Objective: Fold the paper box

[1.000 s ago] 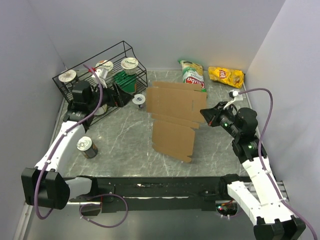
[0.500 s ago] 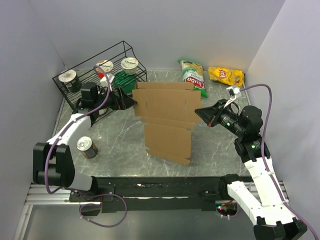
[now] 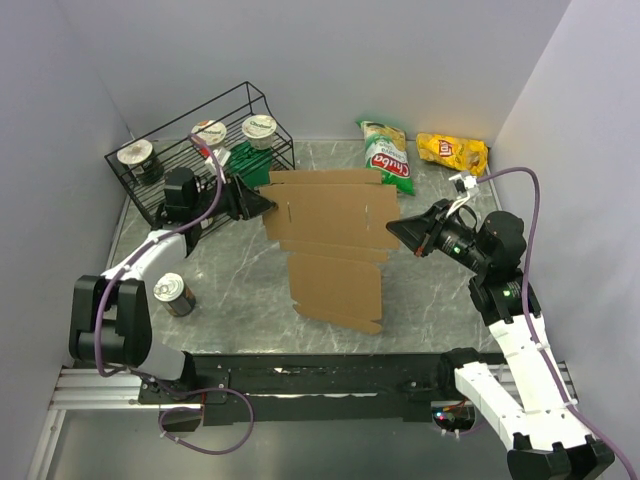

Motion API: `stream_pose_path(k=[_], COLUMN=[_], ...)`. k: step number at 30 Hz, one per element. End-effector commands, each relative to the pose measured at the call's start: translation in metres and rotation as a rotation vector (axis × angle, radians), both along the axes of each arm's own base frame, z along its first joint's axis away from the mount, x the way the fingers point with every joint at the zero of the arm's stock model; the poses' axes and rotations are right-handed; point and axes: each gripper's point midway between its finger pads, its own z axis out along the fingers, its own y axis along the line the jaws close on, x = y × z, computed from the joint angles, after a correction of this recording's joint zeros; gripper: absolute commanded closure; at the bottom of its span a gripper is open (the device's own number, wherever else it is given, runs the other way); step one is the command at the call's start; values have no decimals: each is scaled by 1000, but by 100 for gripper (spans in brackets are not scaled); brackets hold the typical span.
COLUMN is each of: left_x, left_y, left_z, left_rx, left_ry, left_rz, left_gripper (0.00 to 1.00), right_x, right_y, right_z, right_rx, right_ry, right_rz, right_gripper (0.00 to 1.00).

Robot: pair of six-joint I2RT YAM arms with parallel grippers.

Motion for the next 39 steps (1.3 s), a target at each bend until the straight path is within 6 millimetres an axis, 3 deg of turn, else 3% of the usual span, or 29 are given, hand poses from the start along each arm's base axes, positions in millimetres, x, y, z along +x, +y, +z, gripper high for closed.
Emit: stream_pose_path(k=[1, 3, 4, 6, 7, 8, 10, 11, 14, 17, 18, 20, 21, 25, 26, 27, 28, 29, 33, 37, 39], left_x=[-6, -8, -9, -13, -13, -16, -19, -27, -39, -56, -58, -66, -68, -74, -77, -78, -78, -79, -80, -79, -78], left_y=[-11, -11, -11, -11, -8, -8, -7, -5, -1, -2, -3, -4, -4, -4, -4, -4, -4, -3, -2, -1, -1], left_z=[11, 13, 12, 20, 11, 24, 24, 28, 36, 41, 44, 46, 48, 54, 54, 56, 57, 58, 60, 59, 59], left_rx=[-34, -31, -19, 10, 71, 98, 193, 219, 269, 280, 297, 295, 300, 303, 301, 302, 303, 305, 310, 319, 321], left_ry=[-52, -66, -76, -120, -130, -185, -272, -281, -357, -394, -436, -435, -450, -460, -461, -467, -474, -477, -483, -484, -485], left_rz=[-75, -76, -73, -65, -49, -47, -49, -55, -77, -138, -161, -195, -206, -227, -240, -238, -234, -231, -224, -216, -215], left_gripper=[55, 74, 89, 97, 99, 99, 99, 99, 99, 99, 99, 99, 99, 99, 99, 99, 99, 99, 99, 99, 99], right_x=[-3, -1, 0, 5, 8, 14, 21, 28, 35, 39, 35, 36, 26, 27, 31, 35, 37, 38, 39, 51, 56], right_y=[3, 3, 2, -2, -6, -10, -17, -27, -42, -53, -48, -40, -26, 16, 20, 39, 42, 49, 81, 88, 88], right_z=[18, 14, 11, 4, -1, -6, -17, -19, -12, 15, 32, 44, 60, 51, 58, 44, 32, 38, 10, -18, -26], right_rx=[20, 15, 7, -13, -40, -56, -111, -132, -189, -224, -237, -254, -264, -301, -341, -369, -411, -438, -454, -528, -548], right_ry=[-63, -58, -54, -40, -44, -36, -26, -25, -45, -137, -203, -252, -318, -300, -346, -323, -286, -322, -272, -244, -233], right_rz=[26, 22, 16, -19, -38, -73, -113, -173, -262, -315, -279, -218, -115, 198, 220, 285, 297, 323, 453, 433, 413], right_gripper=[100, 100, 100, 100, 100, 91, 64, 34, 9, 5, 5, 4, 4, 7, 8, 9, 10, 11, 14, 19, 28])
